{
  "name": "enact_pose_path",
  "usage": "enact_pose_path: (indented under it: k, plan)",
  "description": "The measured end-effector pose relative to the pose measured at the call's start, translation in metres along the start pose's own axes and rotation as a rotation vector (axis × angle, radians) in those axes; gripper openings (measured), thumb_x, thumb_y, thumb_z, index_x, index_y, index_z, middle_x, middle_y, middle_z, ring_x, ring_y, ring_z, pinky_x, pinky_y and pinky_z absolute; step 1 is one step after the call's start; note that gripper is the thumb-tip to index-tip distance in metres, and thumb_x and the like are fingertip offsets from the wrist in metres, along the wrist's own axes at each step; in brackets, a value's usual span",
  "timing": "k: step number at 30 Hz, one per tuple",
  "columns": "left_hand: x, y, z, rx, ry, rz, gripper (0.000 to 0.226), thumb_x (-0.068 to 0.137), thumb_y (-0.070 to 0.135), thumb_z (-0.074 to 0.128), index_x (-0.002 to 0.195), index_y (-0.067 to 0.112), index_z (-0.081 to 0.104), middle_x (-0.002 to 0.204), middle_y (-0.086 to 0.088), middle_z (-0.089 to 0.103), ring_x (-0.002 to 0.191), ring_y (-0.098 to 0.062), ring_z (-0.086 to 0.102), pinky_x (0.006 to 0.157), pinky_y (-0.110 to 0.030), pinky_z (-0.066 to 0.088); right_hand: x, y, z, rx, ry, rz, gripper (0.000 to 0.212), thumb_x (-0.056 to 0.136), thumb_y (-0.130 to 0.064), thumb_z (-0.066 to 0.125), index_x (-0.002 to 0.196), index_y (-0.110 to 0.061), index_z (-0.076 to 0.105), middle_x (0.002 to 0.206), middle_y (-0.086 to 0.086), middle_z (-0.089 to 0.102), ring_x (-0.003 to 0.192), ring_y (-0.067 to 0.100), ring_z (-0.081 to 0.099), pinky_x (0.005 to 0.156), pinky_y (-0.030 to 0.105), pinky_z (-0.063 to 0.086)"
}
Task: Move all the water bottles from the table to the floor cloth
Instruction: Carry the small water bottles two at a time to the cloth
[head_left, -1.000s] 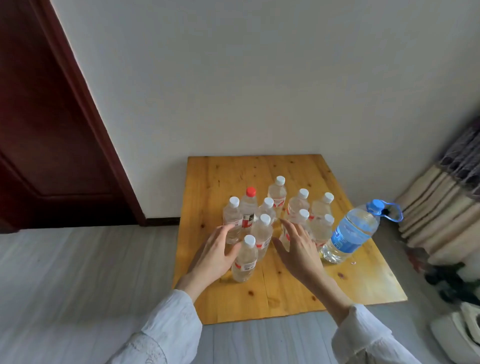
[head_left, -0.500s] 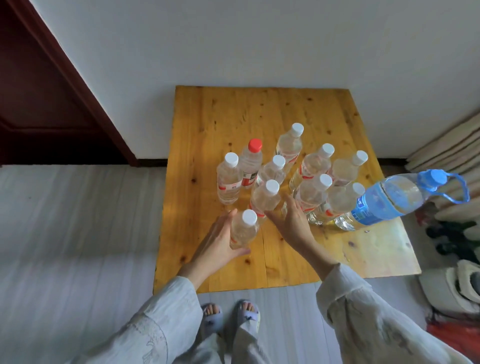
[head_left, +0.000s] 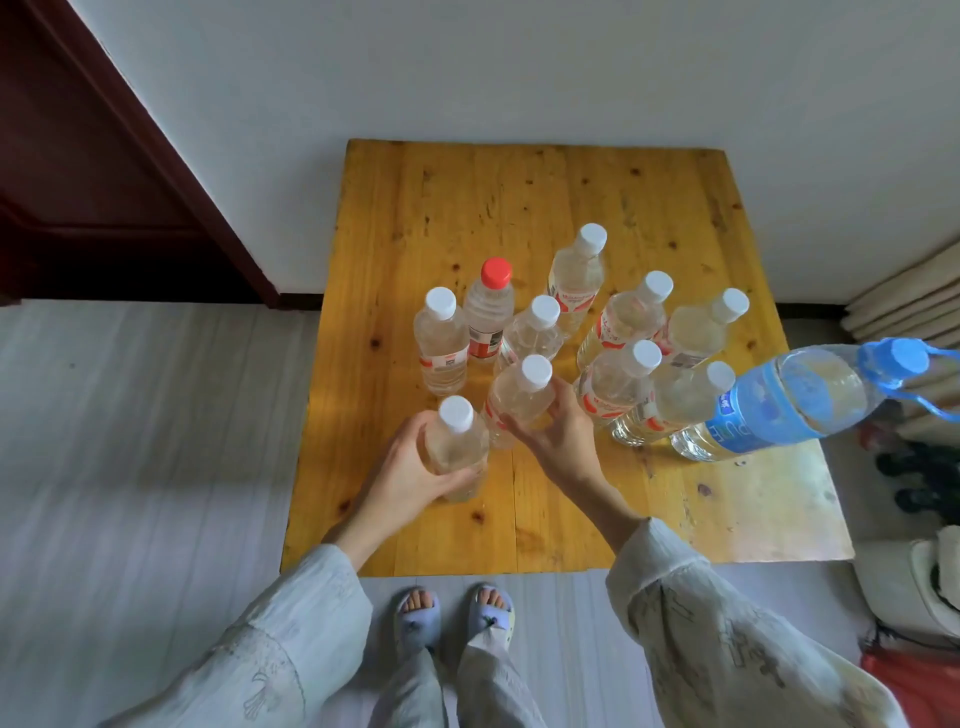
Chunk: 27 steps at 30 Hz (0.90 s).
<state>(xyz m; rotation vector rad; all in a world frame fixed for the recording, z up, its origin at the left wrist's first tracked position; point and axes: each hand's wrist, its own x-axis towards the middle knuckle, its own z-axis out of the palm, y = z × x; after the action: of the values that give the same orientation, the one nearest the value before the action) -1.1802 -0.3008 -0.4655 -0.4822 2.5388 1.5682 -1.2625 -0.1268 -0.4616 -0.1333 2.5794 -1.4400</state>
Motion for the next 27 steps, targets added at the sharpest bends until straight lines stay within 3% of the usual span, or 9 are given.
enact_pose_path:
  k: [3,7,9,12,15,18,23,27]
  plan:
    - [-0.005,0.002,-0.008,-0.077,0.013,-0.048,0.072,0.059,0.038,0.081,0.12,0.023,0.045,0.116,0.005,0.057,0.105,-0.008,0.052,0.079,-0.016,0.04,-0.007,0.0,-0.01,0.06,0.012,0.029,0.071,0.066,-0.039,0.076,0.123,-0.011,0.045,0.119,0.006,0.061,0.105,0.017,0.058,0.09,0.04,0.051]
    - [-0.012,0.019,-0.023,-0.124,0.038,0.016,0.066,0.063,0.028,0.081,0.118,0.022,0.046,0.113,0.003,0.057,0.104,-0.011,0.054,0.077,-0.015,0.042,-0.029,-0.016,-0.03,0.051,0.031,-0.019,0.068,0.065,-0.041,0.076,0.12,-0.013,0.047,0.114,0.004,0.061,0.101,0.017,0.058,0.087,0.038,0.052]
    - [-0.015,0.032,-0.032,-0.148,0.036,0.065,0.061,0.063,0.028,0.081,0.113,0.027,0.047,0.107,0.008,0.059,0.098,-0.003,0.055,0.076,-0.014,0.043,-0.044,-0.026,-0.042,0.06,0.069,-0.038,0.069,0.064,-0.045,0.075,0.119,-0.014,0.047,0.113,0.002,0.061,0.099,0.015,0.059,0.084,0.032,0.052]
    - [-0.019,0.052,-0.043,-0.21,-0.035,0.146,0.059,0.059,0.039,0.081,0.107,0.034,0.047,0.1,0.018,0.06,0.086,0.011,0.057,0.069,-0.011,0.048,-0.07,-0.04,-0.06,0.122,0.149,-0.017,0.069,0.064,-0.043,0.076,0.12,-0.015,0.047,0.116,0.003,0.06,0.099,0.012,0.06,0.082,0.027,0.052]
    - [-0.024,0.073,-0.048,-0.237,-0.147,0.264,0.056,0.055,0.049,0.08,0.103,0.036,0.053,0.092,0.017,0.066,0.085,0.011,0.06,0.064,-0.006,0.048,-0.107,-0.051,-0.074,0.237,0.277,0.015,0.066,0.065,-0.039,0.076,0.121,-0.019,0.047,0.111,-0.008,0.061,0.096,-0.004,0.06,0.075,0.016,0.053]
    - [-0.035,0.097,-0.04,-0.206,-0.245,0.378,0.045,0.053,0.051,0.074,0.094,0.045,0.056,0.085,0.026,0.068,0.081,0.009,0.061,0.063,-0.004,0.045,-0.154,-0.056,-0.084,0.271,0.431,0.068,0.061,0.066,-0.034,0.078,0.118,-0.02,0.049,0.108,-0.013,0.058,0.1,0.004,0.058,0.074,0.023,0.055]
    - [-0.076,0.136,-0.007,-0.185,-0.461,0.517,0.06,0.048,0.056,0.072,0.102,0.038,0.053,0.094,0.016,0.064,0.082,0.007,0.062,0.064,-0.013,0.05,-0.251,-0.06,-0.112,0.33,0.678,0.171,0.048,0.068,-0.026,0.078,0.109,-0.024,0.052,0.103,-0.009,0.062,0.099,0.014,0.059,0.07,0.022,0.051]
    - [-0.126,0.167,0.034,-0.167,-0.65,0.652,0.064,0.057,0.038,0.081,0.11,0.02,0.051,0.096,0.003,0.063,0.085,-0.012,0.063,0.069,-0.039,0.056,-0.347,-0.07,-0.137,0.373,0.887,0.231,0.052,0.063,-0.033,0.078,0.107,-0.021,0.053,0.102,-0.007,0.062,0.098,0.014,0.059,0.071,0.019,0.051]
